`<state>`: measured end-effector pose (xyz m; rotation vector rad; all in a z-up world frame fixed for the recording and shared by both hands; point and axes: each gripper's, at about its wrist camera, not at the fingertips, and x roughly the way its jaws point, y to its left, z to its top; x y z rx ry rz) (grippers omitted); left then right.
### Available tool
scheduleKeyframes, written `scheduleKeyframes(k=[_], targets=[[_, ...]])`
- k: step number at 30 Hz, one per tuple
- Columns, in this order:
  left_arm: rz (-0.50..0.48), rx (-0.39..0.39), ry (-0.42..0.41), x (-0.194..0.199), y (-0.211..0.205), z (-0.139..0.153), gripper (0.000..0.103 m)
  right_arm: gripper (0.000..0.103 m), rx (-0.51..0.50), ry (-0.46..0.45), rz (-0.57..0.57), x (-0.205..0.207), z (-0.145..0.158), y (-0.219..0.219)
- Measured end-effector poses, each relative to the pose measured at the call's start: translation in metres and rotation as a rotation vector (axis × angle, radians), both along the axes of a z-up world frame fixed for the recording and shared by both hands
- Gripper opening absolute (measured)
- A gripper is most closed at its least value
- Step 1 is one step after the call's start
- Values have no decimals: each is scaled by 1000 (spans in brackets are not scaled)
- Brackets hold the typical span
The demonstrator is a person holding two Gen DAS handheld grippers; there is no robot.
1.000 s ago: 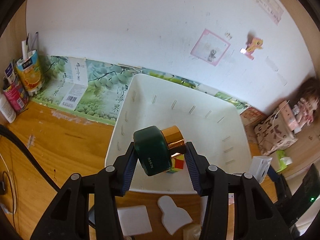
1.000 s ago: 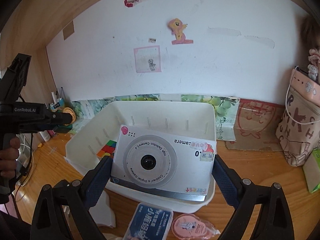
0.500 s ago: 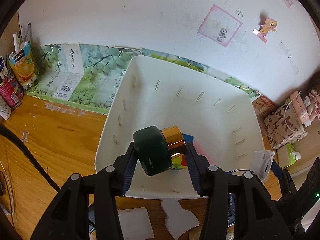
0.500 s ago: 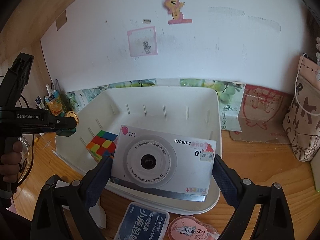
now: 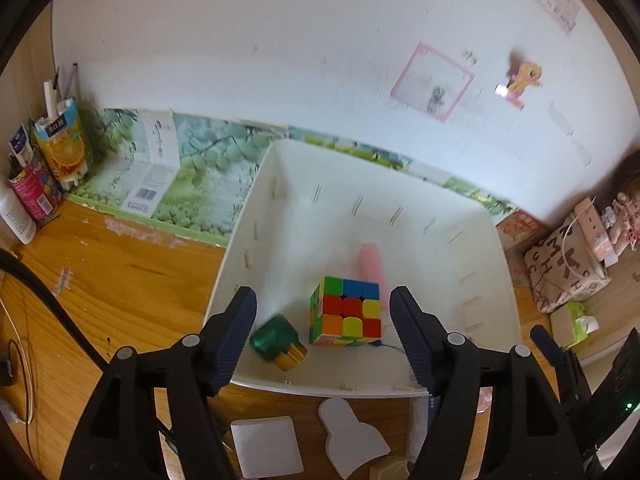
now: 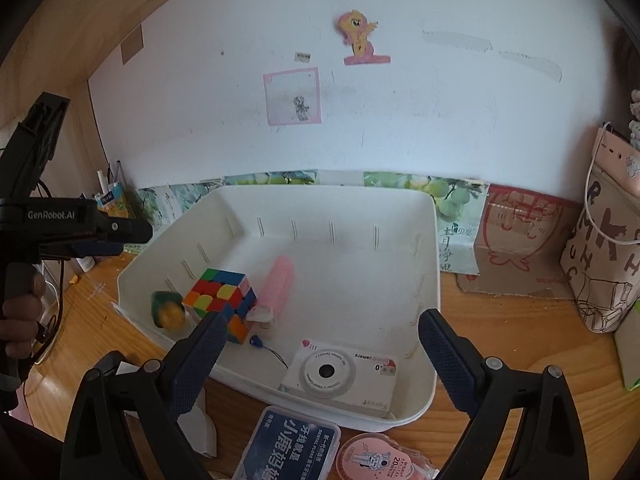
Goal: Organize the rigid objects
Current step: 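Open both tools to drop the bottle and white device into the basket, then withdraw both tools from the basket toward the remaining items on the desk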
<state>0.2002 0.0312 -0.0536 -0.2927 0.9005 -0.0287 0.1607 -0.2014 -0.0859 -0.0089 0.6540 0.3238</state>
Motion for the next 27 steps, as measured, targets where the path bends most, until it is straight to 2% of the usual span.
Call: scheduleKeyframes(k=[6,16,20,27], targets=[[18,8,-71,-19,-1,21,73,97,17,-51,0,-16,18,-2],[20,6,-243,-72,-10,68,73,97,41,-168,5,-56,55,-6],[10,32,-315,-98,-16,84,73,97,42,-200,12,-74,64,-7],[37,41,-369,-141,-14,92,73,97,30,-245,47,-108,77,-5]])
